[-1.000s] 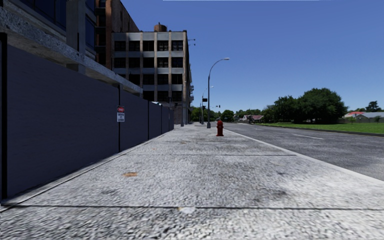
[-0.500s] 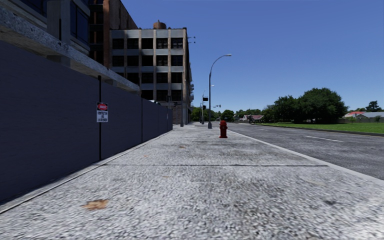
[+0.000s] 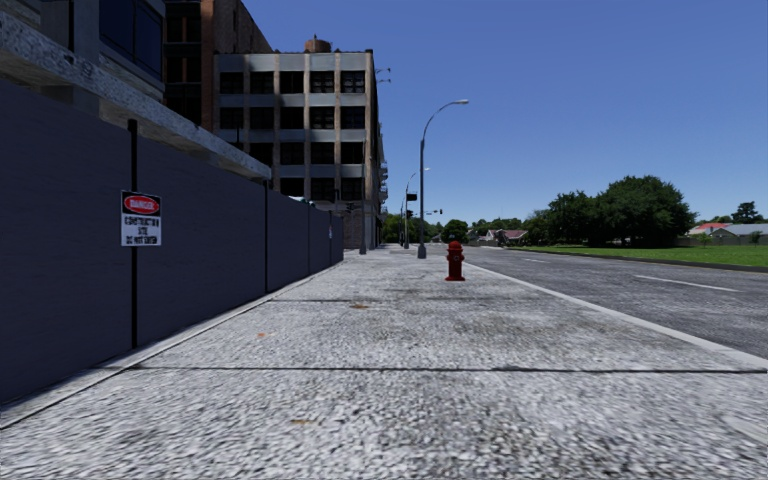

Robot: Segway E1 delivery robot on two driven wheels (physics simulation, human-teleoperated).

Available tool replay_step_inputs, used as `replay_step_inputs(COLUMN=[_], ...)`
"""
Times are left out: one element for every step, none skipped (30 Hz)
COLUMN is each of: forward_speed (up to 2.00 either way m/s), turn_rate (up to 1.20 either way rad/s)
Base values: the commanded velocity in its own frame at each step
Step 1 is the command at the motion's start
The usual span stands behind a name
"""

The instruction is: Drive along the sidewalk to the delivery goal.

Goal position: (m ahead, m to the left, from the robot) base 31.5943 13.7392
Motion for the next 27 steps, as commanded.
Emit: replay_step_inputs(forward_speed=[2.0, 2.0, 2.0, 2.0, 2.0, 2.0, 2.0, 2.0, 2.0, 2.0, 2.0, 2.0, 2.0, 2.0, 2.0, 2.0, 2.0, 2.0, 2.0, 2.0, 2.0, 2.0, 2.0, 2.0, 2.0, 2.0, 2.0], turn_rate=[0.0, 0.0, 0.0, 0.0, 0.0, 0.0, 0.0, 0.0, 0.0, 0.0, 0.0, 0.0, 0.0, 0.0, 0.0, 0.0, 0.0, 0.0, 0.0, 0.0, 0.0, 0.0, 0.0, 0.0, 0.0, 0.0, 0.0])
